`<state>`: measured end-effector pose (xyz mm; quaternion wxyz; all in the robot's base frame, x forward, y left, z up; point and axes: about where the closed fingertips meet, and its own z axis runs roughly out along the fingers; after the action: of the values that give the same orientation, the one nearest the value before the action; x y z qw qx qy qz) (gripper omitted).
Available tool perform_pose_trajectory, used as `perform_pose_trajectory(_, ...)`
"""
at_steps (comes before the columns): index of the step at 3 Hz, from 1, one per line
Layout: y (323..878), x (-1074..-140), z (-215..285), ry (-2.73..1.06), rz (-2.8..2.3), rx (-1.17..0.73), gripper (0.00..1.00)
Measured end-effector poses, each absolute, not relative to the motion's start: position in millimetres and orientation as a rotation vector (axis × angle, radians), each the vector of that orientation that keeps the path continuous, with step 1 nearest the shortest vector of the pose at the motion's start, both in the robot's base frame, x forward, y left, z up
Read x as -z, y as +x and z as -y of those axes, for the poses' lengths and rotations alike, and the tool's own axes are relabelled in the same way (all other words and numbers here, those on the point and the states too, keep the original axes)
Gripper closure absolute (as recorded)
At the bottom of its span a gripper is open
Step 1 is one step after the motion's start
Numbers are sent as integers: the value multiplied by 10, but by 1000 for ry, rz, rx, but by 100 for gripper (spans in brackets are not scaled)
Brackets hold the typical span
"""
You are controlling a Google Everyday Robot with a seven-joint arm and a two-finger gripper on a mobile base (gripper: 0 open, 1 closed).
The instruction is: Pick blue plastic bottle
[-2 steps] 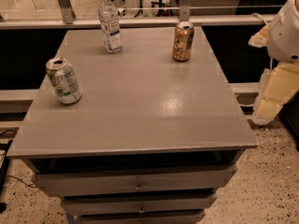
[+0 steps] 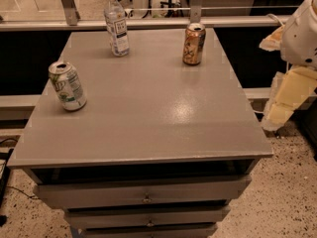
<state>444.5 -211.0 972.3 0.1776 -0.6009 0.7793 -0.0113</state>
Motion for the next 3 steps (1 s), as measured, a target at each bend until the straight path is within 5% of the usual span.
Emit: perform_pose_trajectory(3, 5452, -9394, 861, -1482, -1979, -437, 0)
